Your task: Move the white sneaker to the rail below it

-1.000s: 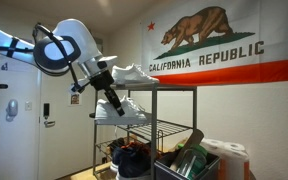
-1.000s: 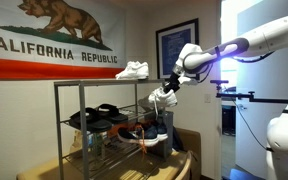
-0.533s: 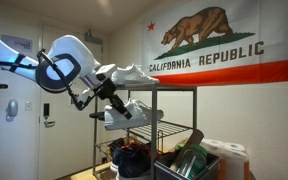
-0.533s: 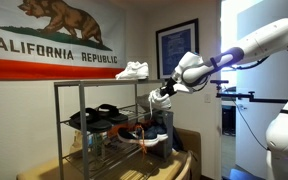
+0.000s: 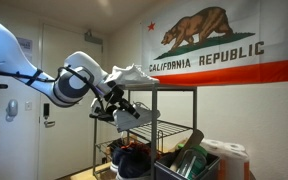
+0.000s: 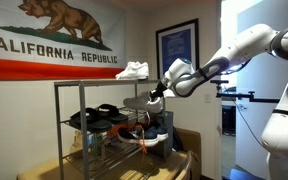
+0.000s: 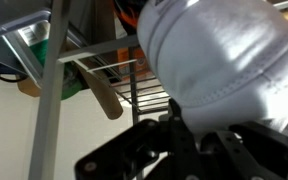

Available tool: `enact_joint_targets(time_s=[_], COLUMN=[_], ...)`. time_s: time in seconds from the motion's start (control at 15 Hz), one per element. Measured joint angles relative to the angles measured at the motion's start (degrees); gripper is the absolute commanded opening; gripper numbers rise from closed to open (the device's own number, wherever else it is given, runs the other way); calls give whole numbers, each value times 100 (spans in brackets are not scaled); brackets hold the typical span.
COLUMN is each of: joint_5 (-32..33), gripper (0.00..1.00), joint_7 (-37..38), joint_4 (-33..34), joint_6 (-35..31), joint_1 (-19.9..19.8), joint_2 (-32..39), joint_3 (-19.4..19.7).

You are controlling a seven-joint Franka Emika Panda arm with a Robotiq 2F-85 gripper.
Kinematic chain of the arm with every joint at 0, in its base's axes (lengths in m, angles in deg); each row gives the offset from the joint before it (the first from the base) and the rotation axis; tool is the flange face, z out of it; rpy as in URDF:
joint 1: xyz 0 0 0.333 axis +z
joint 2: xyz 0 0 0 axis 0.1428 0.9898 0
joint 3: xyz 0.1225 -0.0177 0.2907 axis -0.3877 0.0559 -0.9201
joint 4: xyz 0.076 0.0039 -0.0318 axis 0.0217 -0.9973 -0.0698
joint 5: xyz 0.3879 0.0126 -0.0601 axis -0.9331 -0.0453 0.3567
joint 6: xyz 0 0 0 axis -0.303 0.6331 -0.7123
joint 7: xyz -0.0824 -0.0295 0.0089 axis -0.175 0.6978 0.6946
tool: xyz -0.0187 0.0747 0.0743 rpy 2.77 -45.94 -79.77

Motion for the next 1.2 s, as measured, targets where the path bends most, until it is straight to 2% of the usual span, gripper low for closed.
enact_joint_targets(time_s=[0.07,0.13,0.2,0.33,0.53,0.93,1.2], joint_5=[176,347,494,785,1122,1255,1251], gripper=[5,9,33,34,56,99,100], joint_7=[144,293,407,583,792,797,782], joint_4=[138,275,395,557,633,727,795], joint_6=[-9,-10,-10,9,81,142,318], joint_1=[-122,-242,-342,-502,-659,-721,-679], joint_2=[95,185,270,400,480,481,480], joint_3=[-131,-248,-342,-472,-561,-574,-601])
